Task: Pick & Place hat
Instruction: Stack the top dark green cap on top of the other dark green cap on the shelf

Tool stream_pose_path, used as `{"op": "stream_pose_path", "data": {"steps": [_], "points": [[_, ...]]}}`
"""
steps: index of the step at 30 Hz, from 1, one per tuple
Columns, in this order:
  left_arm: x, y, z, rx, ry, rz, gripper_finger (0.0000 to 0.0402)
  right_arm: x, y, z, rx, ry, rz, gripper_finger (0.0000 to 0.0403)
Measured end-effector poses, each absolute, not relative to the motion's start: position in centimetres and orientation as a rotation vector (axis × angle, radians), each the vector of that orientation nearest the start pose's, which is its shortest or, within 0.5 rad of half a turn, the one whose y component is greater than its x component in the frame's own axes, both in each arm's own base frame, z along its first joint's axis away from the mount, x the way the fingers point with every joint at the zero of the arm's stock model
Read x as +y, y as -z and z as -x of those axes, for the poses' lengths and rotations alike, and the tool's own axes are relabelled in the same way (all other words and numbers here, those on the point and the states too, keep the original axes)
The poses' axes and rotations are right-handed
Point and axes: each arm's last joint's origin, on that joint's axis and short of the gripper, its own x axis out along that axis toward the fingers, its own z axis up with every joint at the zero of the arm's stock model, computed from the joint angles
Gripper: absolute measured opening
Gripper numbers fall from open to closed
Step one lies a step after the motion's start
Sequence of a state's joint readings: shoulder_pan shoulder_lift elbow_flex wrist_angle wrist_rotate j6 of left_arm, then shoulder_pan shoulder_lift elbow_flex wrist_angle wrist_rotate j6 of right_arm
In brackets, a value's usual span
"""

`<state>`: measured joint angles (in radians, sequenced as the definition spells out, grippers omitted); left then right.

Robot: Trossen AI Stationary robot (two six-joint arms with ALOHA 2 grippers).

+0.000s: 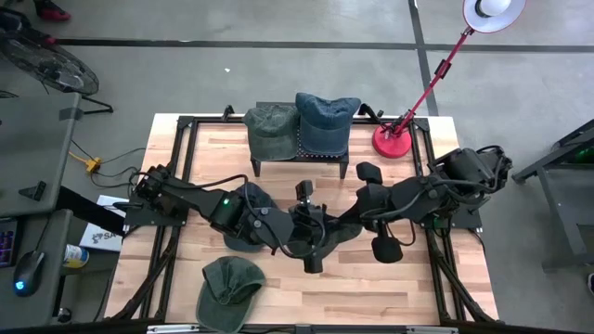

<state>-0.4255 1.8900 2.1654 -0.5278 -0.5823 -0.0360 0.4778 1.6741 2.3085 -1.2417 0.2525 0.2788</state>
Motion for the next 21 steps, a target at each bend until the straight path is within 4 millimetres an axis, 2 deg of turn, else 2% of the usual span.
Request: {"op": "stream_pose_path", "data": {"steps": [10,15,21], "points": [[-15.6,-45.6,-38.1,0.213,-0.163,-0.078,0.0005,12.6,-50.8,-25.9,0.563,-0.129,-0.039,0.0012],[-15.4,-45.6,-38.1,0.216,-0.170,-0.068,0.0002,11.9,-51.6,-25.2,0.503,-0.055,-0.035,0.0050],[-15.5,-45.4,-38.1,0.230,-0.168,-0.073,0.0001,10.8,-52.8,-23.4,0.446,-0.012,-0.039,0.0120]]}}
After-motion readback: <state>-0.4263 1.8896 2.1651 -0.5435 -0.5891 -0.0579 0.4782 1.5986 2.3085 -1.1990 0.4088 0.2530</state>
